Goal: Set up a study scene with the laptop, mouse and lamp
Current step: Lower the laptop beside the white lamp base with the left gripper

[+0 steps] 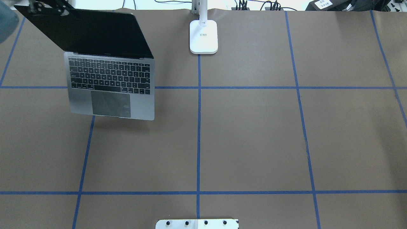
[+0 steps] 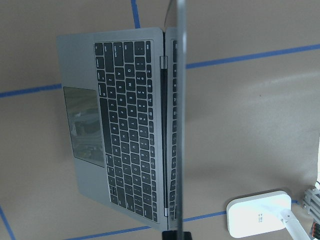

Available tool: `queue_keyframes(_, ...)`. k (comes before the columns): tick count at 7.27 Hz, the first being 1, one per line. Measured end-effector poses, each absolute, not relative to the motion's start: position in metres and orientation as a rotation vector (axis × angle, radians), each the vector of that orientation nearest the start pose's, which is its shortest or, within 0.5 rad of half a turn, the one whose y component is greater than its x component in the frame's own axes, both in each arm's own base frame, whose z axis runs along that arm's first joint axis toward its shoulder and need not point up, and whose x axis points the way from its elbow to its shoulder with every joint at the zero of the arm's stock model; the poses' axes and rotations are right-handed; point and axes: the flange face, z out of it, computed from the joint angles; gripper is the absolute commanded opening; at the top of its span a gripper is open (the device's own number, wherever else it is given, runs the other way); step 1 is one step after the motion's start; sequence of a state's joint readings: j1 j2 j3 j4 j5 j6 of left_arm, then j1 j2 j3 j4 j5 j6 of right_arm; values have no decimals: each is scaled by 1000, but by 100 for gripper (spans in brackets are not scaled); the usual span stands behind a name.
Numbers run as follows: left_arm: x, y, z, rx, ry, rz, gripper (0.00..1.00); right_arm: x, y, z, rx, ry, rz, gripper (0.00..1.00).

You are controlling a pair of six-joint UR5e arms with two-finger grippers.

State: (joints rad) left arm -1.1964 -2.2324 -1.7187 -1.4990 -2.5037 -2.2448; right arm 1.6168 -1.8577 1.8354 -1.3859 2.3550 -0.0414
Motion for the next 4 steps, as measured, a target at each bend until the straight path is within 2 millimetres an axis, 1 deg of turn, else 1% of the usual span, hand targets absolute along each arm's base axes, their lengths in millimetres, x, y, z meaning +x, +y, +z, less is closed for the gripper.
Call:
queue_keyframes(2, 248, -640, 178, -742, 975, -1374, 0, 80, -378, 632, 189, -777, -60, 100)
queue_keyframes(3, 274, -644, 171, -747, 970, -1397, 0, 80, -378, 632, 189, -777, -60, 100)
queue_keyframes(4, 299, -644, 166, -740, 960, -1416, 0, 80, -378, 632, 188, -778, -60, 100)
